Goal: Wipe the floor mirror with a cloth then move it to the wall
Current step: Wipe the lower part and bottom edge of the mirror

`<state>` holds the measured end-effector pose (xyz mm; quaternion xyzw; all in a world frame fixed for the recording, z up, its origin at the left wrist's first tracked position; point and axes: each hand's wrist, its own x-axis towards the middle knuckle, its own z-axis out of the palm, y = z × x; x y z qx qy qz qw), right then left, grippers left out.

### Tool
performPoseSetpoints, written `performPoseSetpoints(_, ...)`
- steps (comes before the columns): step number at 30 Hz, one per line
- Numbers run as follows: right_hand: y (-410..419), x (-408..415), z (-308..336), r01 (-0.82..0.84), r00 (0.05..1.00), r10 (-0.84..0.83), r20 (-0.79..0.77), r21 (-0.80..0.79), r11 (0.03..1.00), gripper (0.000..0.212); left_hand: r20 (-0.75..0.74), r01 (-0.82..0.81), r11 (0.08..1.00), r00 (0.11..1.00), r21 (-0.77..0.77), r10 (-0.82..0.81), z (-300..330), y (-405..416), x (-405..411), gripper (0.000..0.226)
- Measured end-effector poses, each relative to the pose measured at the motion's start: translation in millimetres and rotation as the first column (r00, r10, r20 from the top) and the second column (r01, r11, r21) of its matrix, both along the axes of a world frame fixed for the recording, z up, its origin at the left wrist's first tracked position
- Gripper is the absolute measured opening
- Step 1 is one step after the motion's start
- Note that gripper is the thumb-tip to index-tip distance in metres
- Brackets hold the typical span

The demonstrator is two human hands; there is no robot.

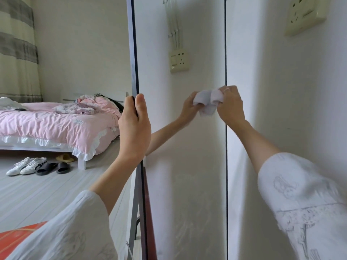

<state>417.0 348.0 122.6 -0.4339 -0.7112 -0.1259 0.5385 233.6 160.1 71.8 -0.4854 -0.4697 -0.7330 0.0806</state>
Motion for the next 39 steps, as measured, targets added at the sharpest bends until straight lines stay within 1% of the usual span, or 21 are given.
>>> performPoseSetpoints(2,6,-1,0,-0.018,0.998,0.021,0.052,-0.062,0.998,0.042,0.003,0.006,1.0,1.0,0.006,-0.006,0,-1,0,0.031)
performPoseSetpoints(4,9,-1,-22,-0.019,0.998,0.025,0.05,-0.127,0.992,0.046,0.004,0.001,1.0,1.0,0.006,-0.001,1,-1,-1,0.033)
performPoseSetpoints(7,9,9,-81,0.018,0.999,-0.027,-0.028,-0.26,0.965,0.051,-0.005,-0.007,1.0,1.0,0.009,0.007,1,0,-2,0.039)
performPoseSetpoints(9,6,19,-131,0.033,0.999,-0.038,-0.006,-0.355,0.934,0.054,-0.015,-0.014,1.0,1.0,0.014,0.014,1,-2,-1,0.039)
performPoseSetpoints(11,0,25,-173,0.023,1.0,-0.017,0.019,-0.416,0.909,0.057,-0.023,-0.018,1.0,1.0,0.018,0.019,1,-3,0,0.039)
performPoseSetpoints(12,-5,27,-187,0.014,1.0,-0.011,0.01,-0.45,0.893,0.056,-0.023,-0.019,1.0,1.0,0.016,0.02,2,-3,-1,0.039)
performPoseSetpoints(14,-11,29,-194,-0.02,0.998,-0.009,-0.054,-0.517,0.856,0.045,-0.017,-0.022,1.0,1.0,0.011,0.022,2,-3,-1,0.04)
performPoseSetpoints(16,-12,28,-176,-0.117,0.982,0.027,-0.185,-0.497,0.86,0.035,-0.015,-0.023,1.0,1.0,0.009,0.023,2,-3,-1,0.039)
performPoseSetpoints(18,-10,23,-145,-0.159,0.966,0.055,-0.253,-0.411,0.898,0.036,-0.019,-0.024,1.0,1.0,0.011,0.025,1,-3,-1,0.039)
performPoseSetpoints(21,-8,12,-95,-0.173,0.968,0.108,-0.229,-0.288,0.942,0.043,-0.024,-0.025,1.0,0.999,0.018,0.026,0,-2,0,0.038)
performPoseSetpoints(24,-4,6,-68,-0.161,0.979,0.121,-0.167,-0.253,0.954,0.054,-0.016,-0.031,0.999,0.999,0.017,0.031,0,-2,-2,0.038)
performPoseSetpoints(25,-2,5,-71,-0.161,0.978,0.118,-0.173,-0.262,0.952,0.056,-0.016,-0.033,0.999,0.999,0.013,0.033,1,-2,-2,0.037)
performPoseSetpoints(27,1,8,-96,-0.167,0.971,0.106,-0.214,-0.292,0.942,0.055,-0.018,-0.034,0.999,0.999,0.012,0.034,1,-2,-3,0.037)
performPoseSetpoints(30,-1,19,-164,-0.241,0.924,0.096,-0.369,-0.368,0.898,0.042,-0.021,-0.036,0.999,0.999,0.012,0.036,1,-2,-2,0.035)
performPoseSetpoints(31,-4,24,-189,-0.252,0.914,0.075,-0.399,-0.411,0.876,0.04,-0.023,-0.038,0.999,0.999,0.008,0.038,1,-2,-2,0.035)
performPoseSetpoints(33,-8,34,-232,-0.225,0.933,0.019,-0.36,-0.54,0.811,0.045,-0.025,-0.038,0.999,0.999,0.003,0.038,1,-1,-2,0.035)
performPoseSetpoints(35,-11,44,-251,-0.154,0.97,-0.014,-0.244,-0.655,0.74,0.046,-0.024,-0.035,0.999,0.999,-0.001,0.035,0,-1,-4,0.036)
performPoseSetpoints(36,-12,49,-249,-0.109,0.984,-0.018,-0.175,-0.687,0.718,0.044,-0.023,-0.037,0.999,0.999,-0.001,0.037,0,-1,-4,0.036)
performPoseSetpoints(37,-11,52,-240,-0.075,0.992,-0.018,-0.125,-0.693,0.717,0.043,-0.024,-0.039,0.999,0.999,-0.001,0.039,1,-1,-4,0.035)
performPoseSetpoints(39,-10,56,-208,-0.007,0.997,-0.041,-0.061,-0.633,0.774,0.045,-0.029,-0.043,0.999,0.999,0.0,0.043,1,-1,-3,0.034)
